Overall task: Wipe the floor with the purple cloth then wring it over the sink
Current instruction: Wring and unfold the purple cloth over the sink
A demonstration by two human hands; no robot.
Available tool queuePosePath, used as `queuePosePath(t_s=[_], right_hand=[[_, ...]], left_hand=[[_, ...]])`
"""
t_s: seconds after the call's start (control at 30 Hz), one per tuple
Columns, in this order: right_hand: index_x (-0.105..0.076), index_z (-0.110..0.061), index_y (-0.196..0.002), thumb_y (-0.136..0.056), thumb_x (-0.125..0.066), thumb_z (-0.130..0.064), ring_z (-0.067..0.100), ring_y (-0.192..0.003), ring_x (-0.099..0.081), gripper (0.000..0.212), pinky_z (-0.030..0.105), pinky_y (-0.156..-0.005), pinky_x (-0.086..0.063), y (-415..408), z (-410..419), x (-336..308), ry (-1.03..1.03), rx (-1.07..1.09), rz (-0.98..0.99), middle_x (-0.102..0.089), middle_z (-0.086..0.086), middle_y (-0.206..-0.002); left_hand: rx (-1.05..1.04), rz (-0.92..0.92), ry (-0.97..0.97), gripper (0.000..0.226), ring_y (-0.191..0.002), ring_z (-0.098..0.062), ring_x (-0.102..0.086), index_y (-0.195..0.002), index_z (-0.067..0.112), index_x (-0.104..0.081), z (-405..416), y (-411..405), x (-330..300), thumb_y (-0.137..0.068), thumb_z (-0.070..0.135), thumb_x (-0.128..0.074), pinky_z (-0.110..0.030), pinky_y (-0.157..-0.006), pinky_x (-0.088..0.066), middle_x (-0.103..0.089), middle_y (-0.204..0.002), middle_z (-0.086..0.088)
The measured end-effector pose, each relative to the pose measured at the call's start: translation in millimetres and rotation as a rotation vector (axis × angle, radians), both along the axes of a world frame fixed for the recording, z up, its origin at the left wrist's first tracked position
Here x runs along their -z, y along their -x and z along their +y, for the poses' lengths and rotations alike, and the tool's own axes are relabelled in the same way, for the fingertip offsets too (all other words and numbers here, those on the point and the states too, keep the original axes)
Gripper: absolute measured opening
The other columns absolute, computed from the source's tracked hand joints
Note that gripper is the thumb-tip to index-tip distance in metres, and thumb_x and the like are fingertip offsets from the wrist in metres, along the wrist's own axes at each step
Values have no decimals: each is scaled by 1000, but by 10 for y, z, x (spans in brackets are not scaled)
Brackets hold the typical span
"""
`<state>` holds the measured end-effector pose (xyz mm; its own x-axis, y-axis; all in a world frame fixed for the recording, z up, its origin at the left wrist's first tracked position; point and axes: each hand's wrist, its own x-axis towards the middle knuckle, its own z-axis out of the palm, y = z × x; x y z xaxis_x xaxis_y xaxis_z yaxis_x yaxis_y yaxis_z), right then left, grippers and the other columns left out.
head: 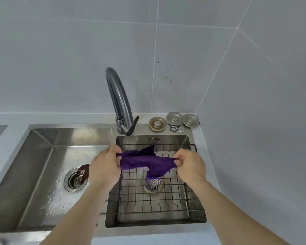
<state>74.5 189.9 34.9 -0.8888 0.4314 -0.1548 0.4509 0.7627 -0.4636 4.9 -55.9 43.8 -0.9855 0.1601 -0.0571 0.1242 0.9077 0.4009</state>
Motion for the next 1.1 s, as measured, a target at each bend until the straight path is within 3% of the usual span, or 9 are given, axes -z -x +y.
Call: queuePosePath(t_s=[0.13, 0.23, 0.4, 0.53, 0.67, 0.77, 0.83, 0.97, 1.1], right_hand=[[-71, -27, -102, -94, -61, -11, 17, -89, -61, 20, 32, -74, -51, -553, -287, -645, -106, -18, 189, -69, -4, -102], [-70, -24, -111, -95, -58, -10, 24, -98, -65, 25, 35, -78, -51, -930, -468, -1051, -165, -28, 289, -69, -1, -111], [-71, -26, -109, -96, -57, -13, 33, -99, -64, 23, 34, -72, -42, -1942, -921, -1705, -225, -19, 410, -68, 2, -113], [-71, -26, -103, -96, -55, -13, 34, -94, -62, 21, 34, -69, -39, -2634, -1175, -1938, -212, 12, 449, -64, 0, -109], [-69, -21, -99, -97, -54, -14, 33, -95, -61, 17, 34, -70, -39, -3189, -1285, -2109, -187, 5, 442, -64, 2, -107], [-66, -21, -99, -96, -53, -14, 35, -94, -61, 15, 37, -72, -45, -3496, -1265, -2201, -183, 25, 435, -69, 3, -103], [-65, -24, -99, -96, -53, -15, 35, -94, -62, 15, 37, -72, -46, -3668, -1226, -2243, -177, 31, 428, -71, 3, -99], [-65, -26, -101, -98, -52, -17, 34, -92, -64, 16, 35, -70, -42, -4001, -1109, -2271, -208, 2, 421, -73, 1, -96], [-66, -25, -104, -99, -51, -16, 31, -90, -63, 18, 36, -71, -44, -4270, -923, -2274, -237, -23, 423, -73, 1, -98]], left_hand=[[21, 146, -33, 13, -79, -25, -55, -109, 21, -58, -333, -554, -562, -99, 22, -49, -34, -66, -40, -57, -87, 3], [12, 231, -65, 15, -81, -30, -60, -111, 21, -59, -533, -937, -921, -100, 24, -49, -34, -67, -39, -67, -99, -5], [29, 369, -174, 15, -91, -30, -66, -114, 23, -57, -1032, -1887, -1528, -101, 23, -50, -36, -69, -44, -71, -106, -2], [25, 345, -258, 19, -95, -32, -68, -114, 30, -49, -1277, -2557, -1824, -99, 19, -49, -40, -76, -52, -76, -101, 1], [59, 309, -265, 22, -84, -30, -66, -106, 36, -44, -1355, -3090, -2019, -97, 16, -42, -43, -74, -54, -71, -92, 4], [109, 281, -270, 28, -75, -21, -57, -101, 36, -48, -1309, -3352, -2118, -98, 11, -37, -39, -68, -47, -59, -83, 10], [148, 265, -264, 32, -79, -19, -56, -95, 36, -55, -1266, -3507, -2136, -99, 10, -37, -38, -70, -45, -59, -89, 9], [167, 255, -244, 23, -102, -22, -63, -105, 34, -62, -1154, -3778, -2132, -95, 16, -51, -40, -85, -53, -65, -111, 7], [154, 318, -123, 21, -96, -24, -65, -110, 34, -59, -981, -4054, -2133, -91, 29, -67, -36, -73, -49, -65, -107, 7]])
